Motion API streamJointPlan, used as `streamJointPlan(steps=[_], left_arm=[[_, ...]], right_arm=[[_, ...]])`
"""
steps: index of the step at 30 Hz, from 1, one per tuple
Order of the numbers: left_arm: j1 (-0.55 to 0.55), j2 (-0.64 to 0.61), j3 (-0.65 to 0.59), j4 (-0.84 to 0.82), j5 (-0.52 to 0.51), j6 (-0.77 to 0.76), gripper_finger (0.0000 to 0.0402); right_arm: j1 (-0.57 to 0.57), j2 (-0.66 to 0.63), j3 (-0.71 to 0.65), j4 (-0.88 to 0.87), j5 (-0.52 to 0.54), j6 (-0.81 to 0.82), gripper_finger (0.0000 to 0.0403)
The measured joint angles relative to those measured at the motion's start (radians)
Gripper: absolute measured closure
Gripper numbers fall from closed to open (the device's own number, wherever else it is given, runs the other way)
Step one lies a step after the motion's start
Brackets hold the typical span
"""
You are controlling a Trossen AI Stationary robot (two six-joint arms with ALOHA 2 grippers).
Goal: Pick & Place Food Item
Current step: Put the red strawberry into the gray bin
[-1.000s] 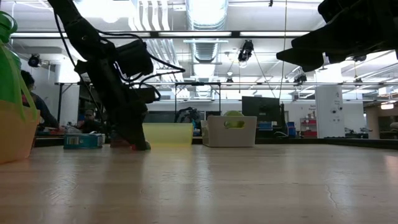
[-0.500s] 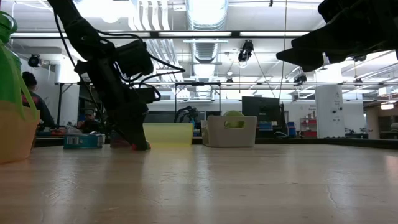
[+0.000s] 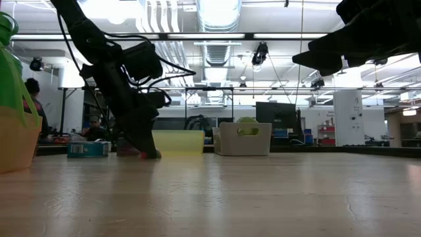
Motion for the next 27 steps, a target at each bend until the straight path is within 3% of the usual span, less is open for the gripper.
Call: streamJointPlan(steps=[27], left_arm=[[0.000,-0.010,0.036,0.021,-0.007,-0.001,0.0182]], right_arm=[[0.000,0.000,0.000,0.000,0.000,0.000,0.0097]])
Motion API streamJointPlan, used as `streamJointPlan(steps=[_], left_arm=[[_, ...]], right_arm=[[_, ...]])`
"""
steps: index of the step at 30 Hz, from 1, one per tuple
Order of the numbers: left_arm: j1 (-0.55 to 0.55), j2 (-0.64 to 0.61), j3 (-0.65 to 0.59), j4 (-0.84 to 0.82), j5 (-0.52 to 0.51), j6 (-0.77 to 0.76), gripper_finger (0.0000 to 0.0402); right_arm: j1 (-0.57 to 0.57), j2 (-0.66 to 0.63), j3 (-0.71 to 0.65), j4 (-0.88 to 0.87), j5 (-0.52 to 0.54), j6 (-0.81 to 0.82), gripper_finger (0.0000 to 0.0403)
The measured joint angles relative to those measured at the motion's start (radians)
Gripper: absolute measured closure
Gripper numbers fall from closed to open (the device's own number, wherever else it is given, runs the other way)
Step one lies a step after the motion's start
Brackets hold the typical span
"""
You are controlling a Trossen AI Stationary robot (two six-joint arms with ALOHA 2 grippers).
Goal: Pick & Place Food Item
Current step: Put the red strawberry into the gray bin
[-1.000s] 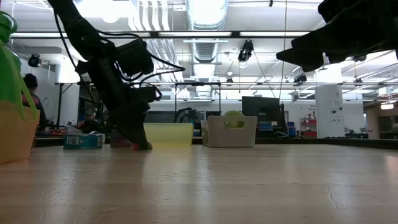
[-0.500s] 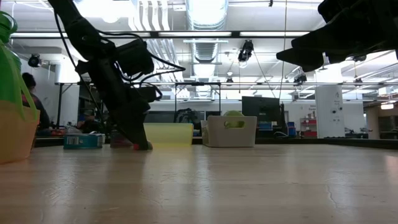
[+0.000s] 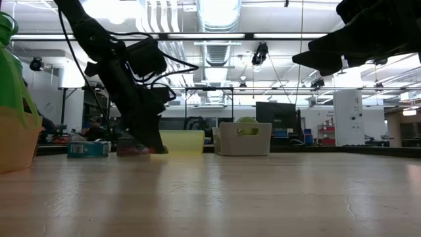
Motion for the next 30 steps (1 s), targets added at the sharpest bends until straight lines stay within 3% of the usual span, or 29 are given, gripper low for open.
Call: streamJointPlan(steps=[7,15,22,30], left_arm=[[0.000,0.000,0.042,0.079,0.004,-0.003,0.0182],[-0.001,-0.002,0.042,0.379,-0.001,0.005,0.0182],[-0.001,0.009,0.042,0.625,-0.080,0.035,0.0181],[-0.001,0.172,0.058,0.941,-0.182,0.031,0.0181]], right_arm=[[0.000,0.000,0.000,0.000,0.000,0.000,0.0097],[0.000,0.000,0.000,0.000,0.000,0.000,0.0097],[0.000,0.000,0.000,0.000,-0.001,0.000,0.0097],[0.000,0.000,0.000,0.000,-0.001,0.000,0.0097]])
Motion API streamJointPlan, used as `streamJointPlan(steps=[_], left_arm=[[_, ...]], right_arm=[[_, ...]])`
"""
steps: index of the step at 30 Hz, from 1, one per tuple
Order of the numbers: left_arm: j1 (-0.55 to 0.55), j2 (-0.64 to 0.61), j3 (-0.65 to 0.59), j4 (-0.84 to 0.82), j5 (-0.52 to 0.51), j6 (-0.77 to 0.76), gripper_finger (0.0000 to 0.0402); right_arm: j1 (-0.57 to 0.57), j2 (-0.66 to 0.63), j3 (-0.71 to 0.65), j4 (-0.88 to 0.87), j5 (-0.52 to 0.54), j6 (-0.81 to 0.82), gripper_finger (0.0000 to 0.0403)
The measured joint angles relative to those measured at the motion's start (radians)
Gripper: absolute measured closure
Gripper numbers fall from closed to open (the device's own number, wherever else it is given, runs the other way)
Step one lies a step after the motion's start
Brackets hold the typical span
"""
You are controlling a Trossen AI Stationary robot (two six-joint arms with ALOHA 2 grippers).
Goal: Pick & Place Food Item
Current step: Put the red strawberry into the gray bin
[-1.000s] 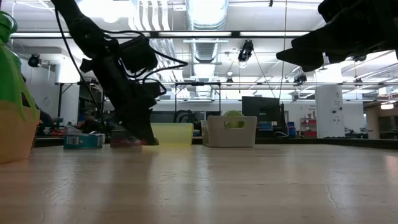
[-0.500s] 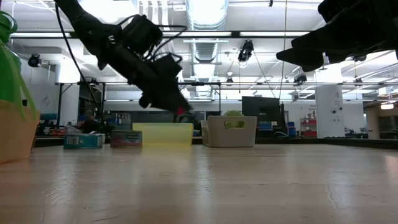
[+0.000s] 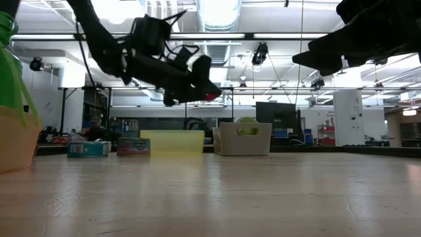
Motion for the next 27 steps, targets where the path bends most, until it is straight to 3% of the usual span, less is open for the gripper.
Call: streamJointPlan(steps=[3,6,18,27], left_arm=[[0.001,0.076,0.055,0.053,0.000,0.000,0.0181],[0.001,0.131,0.133,0.006,0.006,0.024,0.0181],[0.019,0.237,0.444,-0.530,0.016,0.082,0.0181],[0.069,0.250,0.453,-0.580,0.067,0.033,0.0182]], right_arm=[[0.000,0.000,0.000,0.000,0.000,0.000,0.0097],[0.000,0.000,0.000,0.000,0.000,0.000,0.0097],[0.000,0.000,0.000,-0.001,0.000,0.000,0.0097],[0.000,0.000,0.000,0.000,0.001,-0.002,0.0097]])
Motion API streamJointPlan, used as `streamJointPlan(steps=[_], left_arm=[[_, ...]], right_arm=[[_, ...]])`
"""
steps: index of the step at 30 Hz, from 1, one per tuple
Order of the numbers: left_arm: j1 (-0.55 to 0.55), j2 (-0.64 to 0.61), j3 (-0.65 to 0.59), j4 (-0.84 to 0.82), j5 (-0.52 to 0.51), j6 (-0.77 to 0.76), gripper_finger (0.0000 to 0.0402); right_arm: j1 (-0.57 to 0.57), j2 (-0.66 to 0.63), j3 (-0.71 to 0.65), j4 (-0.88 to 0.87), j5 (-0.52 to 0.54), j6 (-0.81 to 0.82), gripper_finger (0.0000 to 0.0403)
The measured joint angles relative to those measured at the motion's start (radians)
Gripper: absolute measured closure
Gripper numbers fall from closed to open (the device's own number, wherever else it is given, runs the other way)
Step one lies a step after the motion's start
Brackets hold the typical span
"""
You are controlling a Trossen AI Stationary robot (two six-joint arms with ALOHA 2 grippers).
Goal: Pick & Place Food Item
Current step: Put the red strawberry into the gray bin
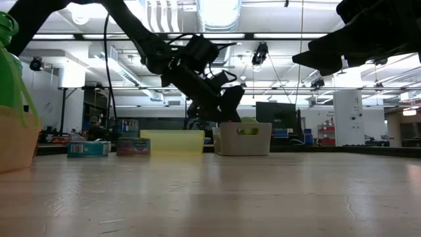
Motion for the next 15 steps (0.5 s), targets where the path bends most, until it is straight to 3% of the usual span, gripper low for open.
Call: streamJointPlan(steps=[10,15], left_arm=[[0.006,0.000,-0.004,0.000,0.062,0.000,0.0178],[0.006,0.000,-0.004,0.000,0.062,-0.008,0.0140]], right_arm=[[0.000,0.000,0.000,0.000,0.000,0.000,0.0097],[0.000,0.000,0.000,0.000,0.000,0.000,0.0097]])
